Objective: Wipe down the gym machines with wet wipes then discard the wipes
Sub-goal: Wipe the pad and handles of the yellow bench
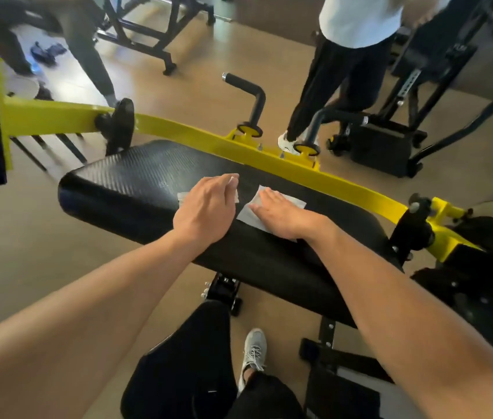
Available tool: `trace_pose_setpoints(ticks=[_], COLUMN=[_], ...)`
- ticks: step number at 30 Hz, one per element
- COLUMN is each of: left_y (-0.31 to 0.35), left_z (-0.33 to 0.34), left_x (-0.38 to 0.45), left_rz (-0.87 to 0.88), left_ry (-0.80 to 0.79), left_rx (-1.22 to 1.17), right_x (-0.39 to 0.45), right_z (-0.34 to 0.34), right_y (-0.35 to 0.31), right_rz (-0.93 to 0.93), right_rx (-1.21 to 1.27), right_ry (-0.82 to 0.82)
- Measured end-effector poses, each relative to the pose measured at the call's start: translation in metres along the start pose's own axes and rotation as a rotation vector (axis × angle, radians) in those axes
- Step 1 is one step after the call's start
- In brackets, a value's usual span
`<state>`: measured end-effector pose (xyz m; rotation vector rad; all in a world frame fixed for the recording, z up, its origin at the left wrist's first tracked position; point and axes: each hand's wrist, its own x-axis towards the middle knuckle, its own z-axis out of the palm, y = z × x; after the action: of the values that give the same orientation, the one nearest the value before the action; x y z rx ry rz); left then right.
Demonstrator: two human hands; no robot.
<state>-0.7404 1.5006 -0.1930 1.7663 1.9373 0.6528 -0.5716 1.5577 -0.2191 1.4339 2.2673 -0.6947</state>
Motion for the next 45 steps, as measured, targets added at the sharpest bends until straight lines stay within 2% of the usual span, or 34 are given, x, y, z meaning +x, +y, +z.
trace_pose_setpoints(ticks=[6, 11, 14, 21, 27, 32, 35, 38, 42, 45], left_y=[-0.008, -0.005, 0.001, 0.002, 0.002, 0.001, 0.002, 0.002, 0.008, 0.022], left_z=[0.015, 0.013, 0.008, 0.002, 0.000, 0.001, 0.001, 0.001, 0.004, 0.016], left_x=[0.014, 0.017, 0.015, 0.011, 0.011, 0.010, 0.008, 0.005, 0.001, -0.006], left_rz=[-0.112, -0.087, -0.091, 0.024, 0.116, 0.207, 0.255, 0.301, 0.299, 0.274], left_ry=[-0.042, -0.062, -0.083, -0.118, -0.118, -0.119, -0.148, -0.157, -0.211, -0.300], left_rx=[0.142, 0.218, 0.244, 0.251, 0.221, 0.226, 0.233, 0.226, 0.204, 0.152], right_x=[0.087, 0.154, 0.157, 0.118, 0.067, -0.002, -0.057, -0.108, -0.156, -0.169], right_z=[-0.018, -0.020, -0.025, -0.020, -0.003, 0.008, 0.012, 0.030, 0.057, 0.055], right_y=[0.003, 0.017, 0.026, 0.065, 0.089, 0.058, 0.029, 0.006, 0.012, 0.041], right_rz=[-0.029, -0.078, -0.097, -0.035, -0.001, -0.019, -0.018, 0.012, 0.151, 0.295], right_rx=[0.112, -0.029, 0.013, 0.184, 0.130, 0.064, 0.172, 0.248, 0.156, 0.195], right_ry=[-0.019, -0.077, -0.104, -0.058, -0.036, -0.005, 0.027, 0.157, 0.234, 0.193])
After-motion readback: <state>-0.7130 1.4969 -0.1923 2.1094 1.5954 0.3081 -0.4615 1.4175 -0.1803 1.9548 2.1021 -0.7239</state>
